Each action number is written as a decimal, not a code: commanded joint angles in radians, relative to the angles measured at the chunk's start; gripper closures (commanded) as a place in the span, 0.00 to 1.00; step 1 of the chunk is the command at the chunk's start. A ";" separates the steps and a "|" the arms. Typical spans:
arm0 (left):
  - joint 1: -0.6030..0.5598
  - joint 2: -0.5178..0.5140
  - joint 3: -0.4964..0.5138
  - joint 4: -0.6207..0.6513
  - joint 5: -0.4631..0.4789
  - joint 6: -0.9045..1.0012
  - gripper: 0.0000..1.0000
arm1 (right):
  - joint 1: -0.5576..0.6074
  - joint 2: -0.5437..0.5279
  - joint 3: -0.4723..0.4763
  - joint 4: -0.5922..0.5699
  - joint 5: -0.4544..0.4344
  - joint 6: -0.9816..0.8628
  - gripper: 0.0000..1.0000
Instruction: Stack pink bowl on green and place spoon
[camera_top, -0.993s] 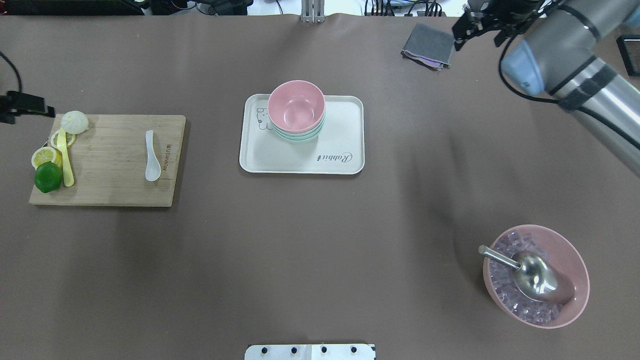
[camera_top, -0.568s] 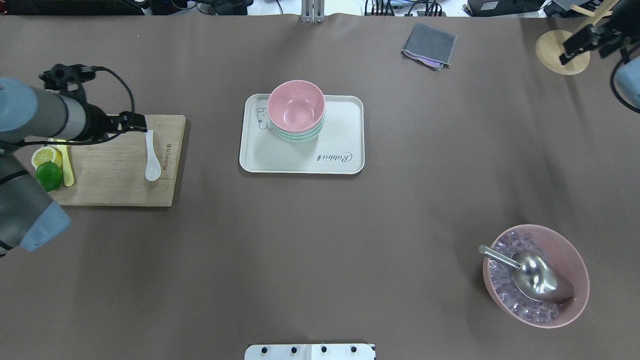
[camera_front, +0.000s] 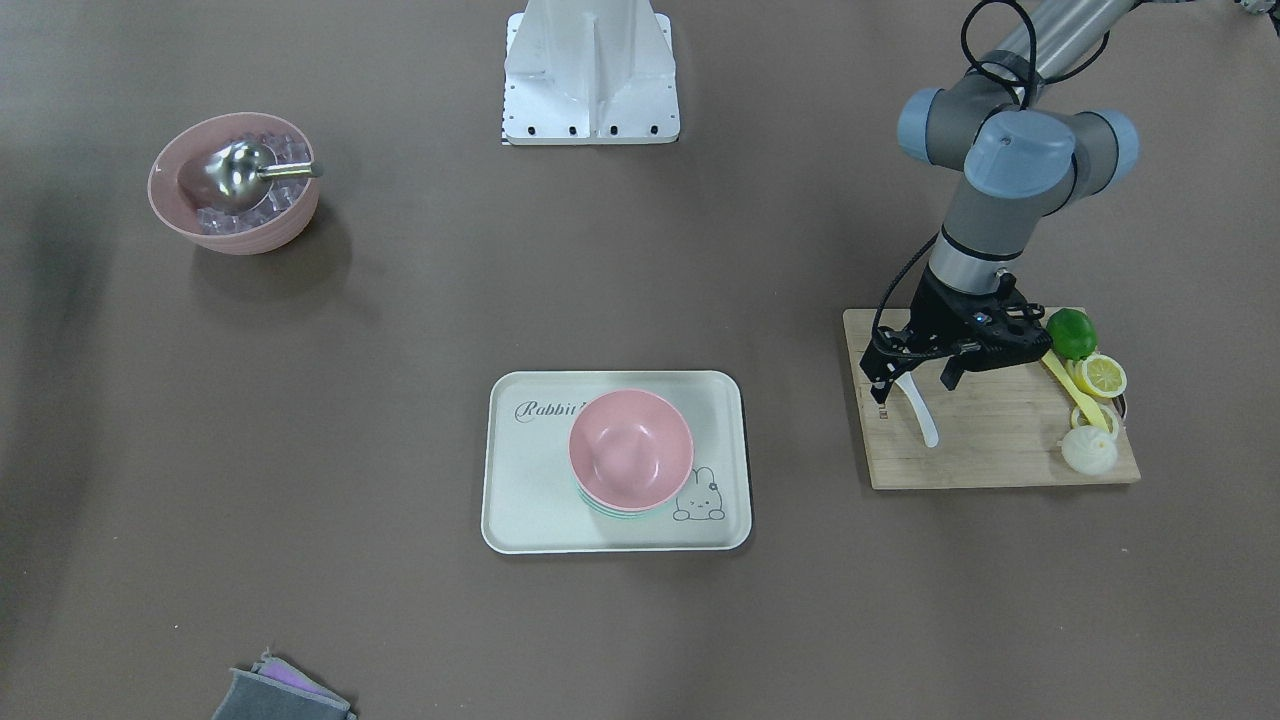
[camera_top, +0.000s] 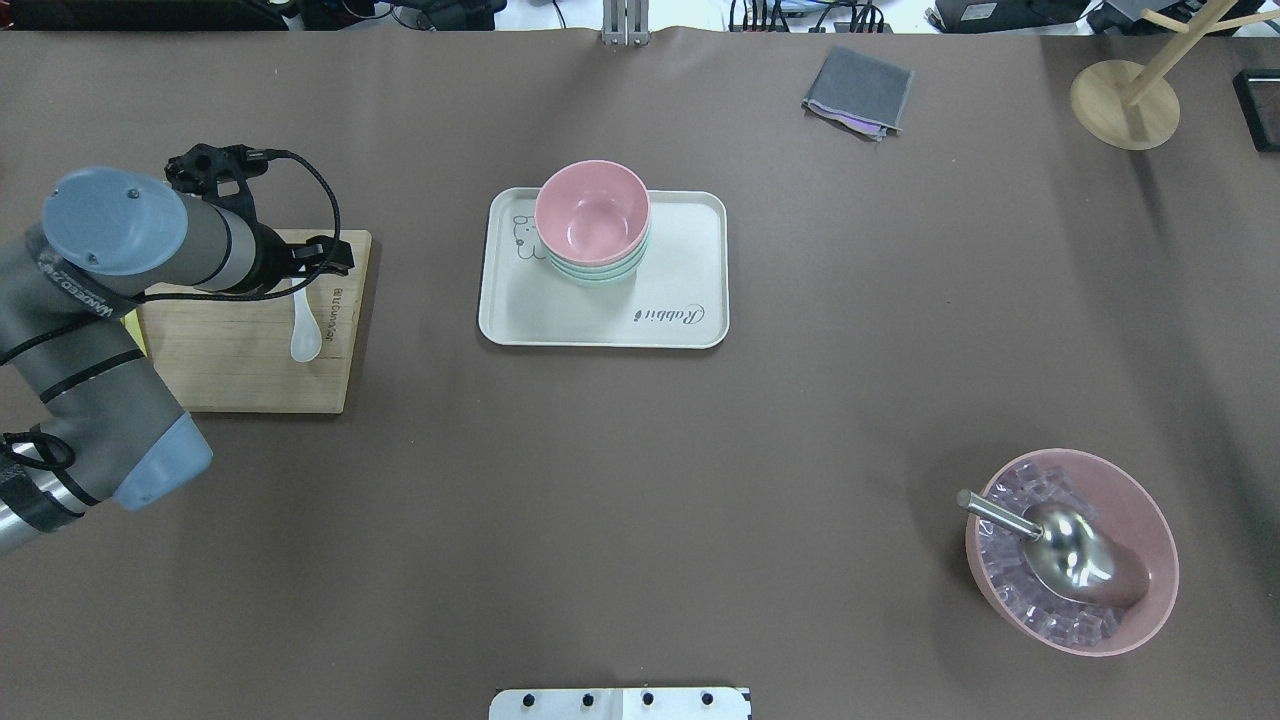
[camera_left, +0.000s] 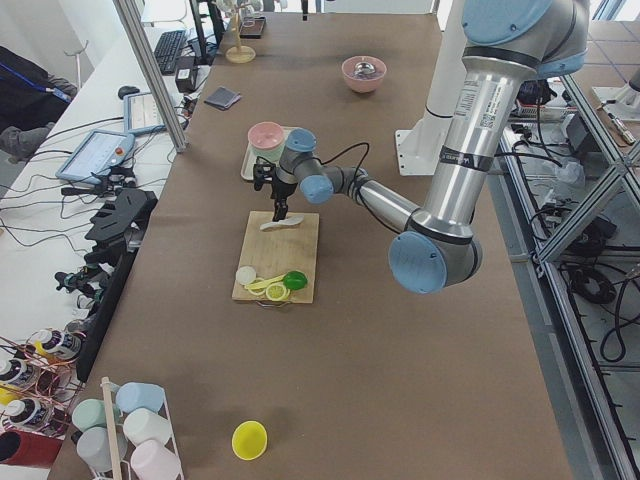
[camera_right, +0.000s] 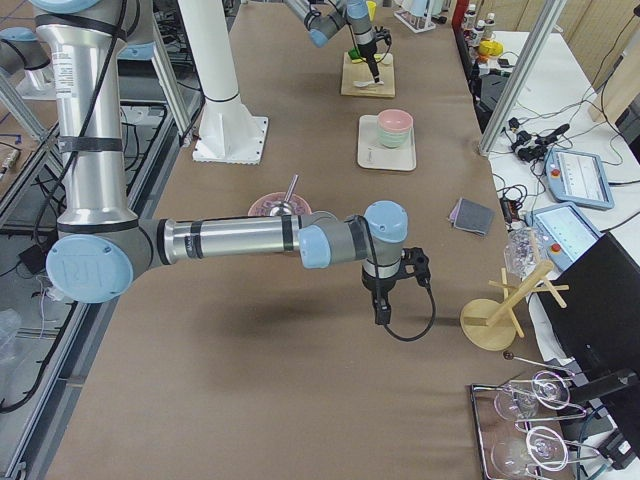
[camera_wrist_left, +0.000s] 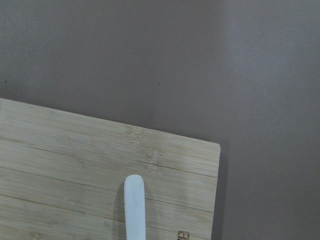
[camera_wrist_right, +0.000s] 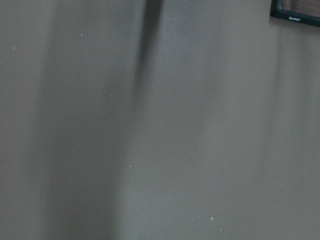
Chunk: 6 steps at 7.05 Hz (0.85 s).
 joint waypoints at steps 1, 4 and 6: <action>0.001 -0.001 0.039 -0.010 0.020 -0.002 0.03 | 0.029 -0.112 0.078 -0.024 -0.022 -0.037 0.00; 0.018 0.002 0.048 -0.023 0.071 -0.037 0.33 | 0.069 -0.129 0.106 -0.064 -0.006 -0.038 0.00; 0.028 0.008 0.050 -0.031 0.071 -0.050 0.60 | 0.069 -0.127 0.106 -0.062 -0.008 -0.038 0.00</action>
